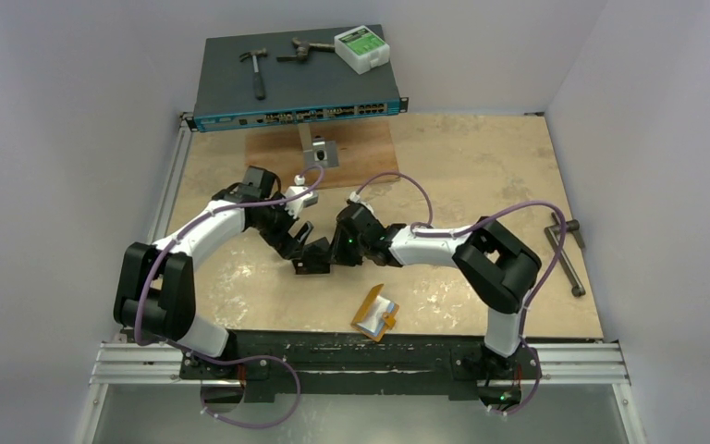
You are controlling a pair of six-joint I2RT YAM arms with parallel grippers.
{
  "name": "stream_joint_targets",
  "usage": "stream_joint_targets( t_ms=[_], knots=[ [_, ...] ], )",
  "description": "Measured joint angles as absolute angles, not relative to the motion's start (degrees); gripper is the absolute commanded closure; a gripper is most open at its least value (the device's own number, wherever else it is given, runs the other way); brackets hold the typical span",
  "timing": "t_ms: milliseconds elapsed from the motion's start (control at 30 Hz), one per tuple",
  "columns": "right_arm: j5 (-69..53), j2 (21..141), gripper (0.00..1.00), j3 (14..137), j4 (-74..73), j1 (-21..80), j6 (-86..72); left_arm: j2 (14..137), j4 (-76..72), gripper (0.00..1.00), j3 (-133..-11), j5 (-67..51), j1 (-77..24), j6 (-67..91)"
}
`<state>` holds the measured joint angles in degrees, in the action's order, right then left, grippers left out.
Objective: Put the credit cards into the card holder
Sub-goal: Pick up the credit card from the center of the board.
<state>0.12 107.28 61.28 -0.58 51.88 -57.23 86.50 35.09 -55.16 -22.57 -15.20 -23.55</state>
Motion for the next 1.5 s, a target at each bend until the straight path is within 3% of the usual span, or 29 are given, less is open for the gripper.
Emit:
stream_joint_targets(
  t_ms=[100, 367, 833, 1000, 1200, 1400, 1500],
  knots=[
    [-1.6, 106.4, 1.0, 59.4, 0.7, 50.9, -58.3, 86.5, 35.3, 0.06, -55.2, -22.5, -15.2, -23.6],
    [-5.4, 101.4, 1.0, 52.9, 4.1, 48.4, -58.9, 86.3, 38.5, 0.06, -58.2, -23.8, -15.2, -23.6],
    [-15.2, 94.6, 1.0, 49.5, 17.2, 47.5, -50.2, 84.1, 50.5, 0.08, -67.7, -40.5, -14.3, -26.3],
    [-19.6, 90.1, 1.0, 49.3, 19.0, 46.2, -45.4, 85.1, 55.2, 0.2, -69.2, -44.9, -12.5, -30.9],
    [-25.5, 88.1, 1.0, 50.8, 18.3, 45.2, -39.4, 86.2, 62.5, 0.59, -72.0, -49.8, -11.6, -37.7],
    [-29.8, 89.5, 1.0, 54.0, 16.7, 45.2, -36.0, 87.5, 66.5, 0.66, -73.5, -51.8, -11.6, -41.8],
    [-31.2, 89.6, 1.0, 54.9, 16.5, 45.2, -35.1, 87.5, 67.2, 0.78, -73.5, -52.1, -11.6, -42.7]
  ],
)
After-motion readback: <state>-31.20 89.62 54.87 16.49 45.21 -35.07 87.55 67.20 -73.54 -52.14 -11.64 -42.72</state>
